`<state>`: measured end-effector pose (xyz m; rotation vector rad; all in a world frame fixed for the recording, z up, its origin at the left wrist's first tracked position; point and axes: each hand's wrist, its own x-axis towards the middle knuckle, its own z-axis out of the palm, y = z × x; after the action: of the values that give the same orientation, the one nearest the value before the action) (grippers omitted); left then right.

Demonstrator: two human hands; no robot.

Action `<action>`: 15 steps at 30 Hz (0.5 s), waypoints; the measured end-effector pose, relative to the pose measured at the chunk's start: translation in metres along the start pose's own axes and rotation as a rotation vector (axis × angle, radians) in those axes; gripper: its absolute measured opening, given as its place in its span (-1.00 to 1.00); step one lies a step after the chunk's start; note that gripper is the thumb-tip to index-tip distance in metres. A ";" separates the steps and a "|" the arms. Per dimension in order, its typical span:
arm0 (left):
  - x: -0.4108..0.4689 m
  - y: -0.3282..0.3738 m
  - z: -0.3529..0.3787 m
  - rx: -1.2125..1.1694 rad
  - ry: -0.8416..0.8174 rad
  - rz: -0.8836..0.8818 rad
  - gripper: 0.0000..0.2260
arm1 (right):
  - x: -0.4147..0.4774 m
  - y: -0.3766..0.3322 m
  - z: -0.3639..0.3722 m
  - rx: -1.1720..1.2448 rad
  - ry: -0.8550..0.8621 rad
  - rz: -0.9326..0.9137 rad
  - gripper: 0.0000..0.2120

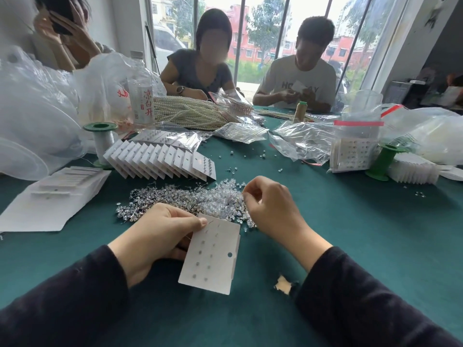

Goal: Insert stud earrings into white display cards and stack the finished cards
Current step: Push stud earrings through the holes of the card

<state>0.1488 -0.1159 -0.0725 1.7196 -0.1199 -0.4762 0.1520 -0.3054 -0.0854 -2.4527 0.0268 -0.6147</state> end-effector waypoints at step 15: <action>0.003 -0.004 0.000 0.024 0.038 0.022 -0.81 | -0.014 -0.026 -0.009 0.392 -0.006 0.054 -0.81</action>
<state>0.1513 -0.1164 -0.0769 1.7479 -0.1174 -0.4276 0.1321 -0.2867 -0.0703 -2.0683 -0.0275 -0.5321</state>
